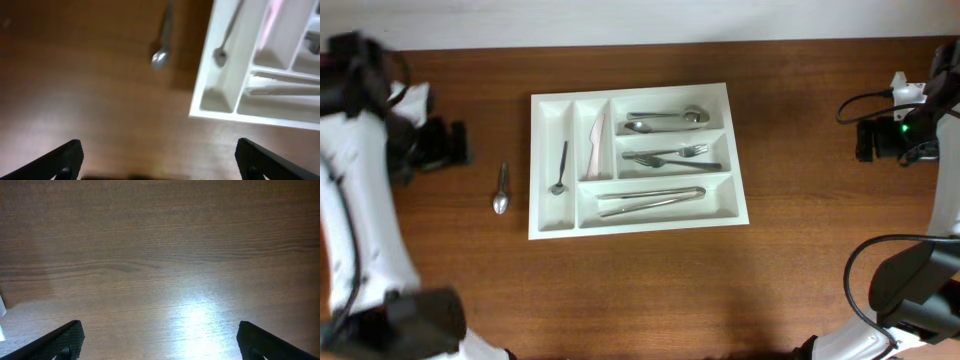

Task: Pack container
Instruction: 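Withdraw the left gripper to the remaining spoon left of the tray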

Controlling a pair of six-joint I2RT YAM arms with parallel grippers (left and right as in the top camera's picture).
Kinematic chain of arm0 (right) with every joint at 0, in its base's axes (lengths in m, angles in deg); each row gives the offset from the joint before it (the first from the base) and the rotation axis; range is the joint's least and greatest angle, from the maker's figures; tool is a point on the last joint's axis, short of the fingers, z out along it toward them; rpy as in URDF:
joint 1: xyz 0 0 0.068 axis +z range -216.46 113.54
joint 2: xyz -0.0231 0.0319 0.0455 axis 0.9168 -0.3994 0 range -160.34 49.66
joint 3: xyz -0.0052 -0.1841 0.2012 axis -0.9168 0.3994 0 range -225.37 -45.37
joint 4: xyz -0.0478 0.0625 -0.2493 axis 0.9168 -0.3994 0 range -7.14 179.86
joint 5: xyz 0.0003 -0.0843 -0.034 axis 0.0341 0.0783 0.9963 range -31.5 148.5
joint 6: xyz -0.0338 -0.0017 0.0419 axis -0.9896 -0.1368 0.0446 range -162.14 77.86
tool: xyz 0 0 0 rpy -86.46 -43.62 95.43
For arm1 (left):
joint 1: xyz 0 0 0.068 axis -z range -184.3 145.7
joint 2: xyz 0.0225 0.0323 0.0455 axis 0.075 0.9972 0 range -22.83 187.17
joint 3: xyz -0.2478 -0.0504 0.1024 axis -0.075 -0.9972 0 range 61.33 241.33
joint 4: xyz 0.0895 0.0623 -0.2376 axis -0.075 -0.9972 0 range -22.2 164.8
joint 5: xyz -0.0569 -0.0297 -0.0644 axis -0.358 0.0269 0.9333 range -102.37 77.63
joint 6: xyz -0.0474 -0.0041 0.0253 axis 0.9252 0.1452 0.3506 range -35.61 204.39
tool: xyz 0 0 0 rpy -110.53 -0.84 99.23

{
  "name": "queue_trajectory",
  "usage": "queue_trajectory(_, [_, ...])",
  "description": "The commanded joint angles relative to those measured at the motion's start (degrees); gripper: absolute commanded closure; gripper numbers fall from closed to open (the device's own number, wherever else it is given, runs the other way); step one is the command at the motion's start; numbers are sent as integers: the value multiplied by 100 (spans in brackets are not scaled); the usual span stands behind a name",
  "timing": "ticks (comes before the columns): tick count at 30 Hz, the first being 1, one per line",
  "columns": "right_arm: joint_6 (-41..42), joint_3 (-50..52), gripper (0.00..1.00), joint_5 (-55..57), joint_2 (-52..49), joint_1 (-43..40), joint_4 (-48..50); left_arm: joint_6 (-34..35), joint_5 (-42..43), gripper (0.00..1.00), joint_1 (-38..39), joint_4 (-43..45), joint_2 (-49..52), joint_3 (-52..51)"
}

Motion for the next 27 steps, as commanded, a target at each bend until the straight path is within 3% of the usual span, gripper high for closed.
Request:
queue_trajectory(1, [-39, 15, 1, 46, -9, -4, -2, -138, -109, 1, -282, 269, -227, -592])
queue_trajectory(6, [-39, 15, 1, 46, -9, -4, -2, -229, -101, 1, -367, 1307, -160, -1196])
queue_trajectory(13, [-39, 15, 1, 46, -9, -4, -2, -1069, 389, 1, -363, 2887, 59, -2083])
queue_trajectory(19, [-39, 15, 1, 46, -9, -4, 0, -1764, 911, 1, -260, 2994, 721, -2245])
queue_trajectory(27, [-39, 15, 1, 46, -9, -4, -2, -1674, 339, 1, 245, 3143, 1875, -2245])
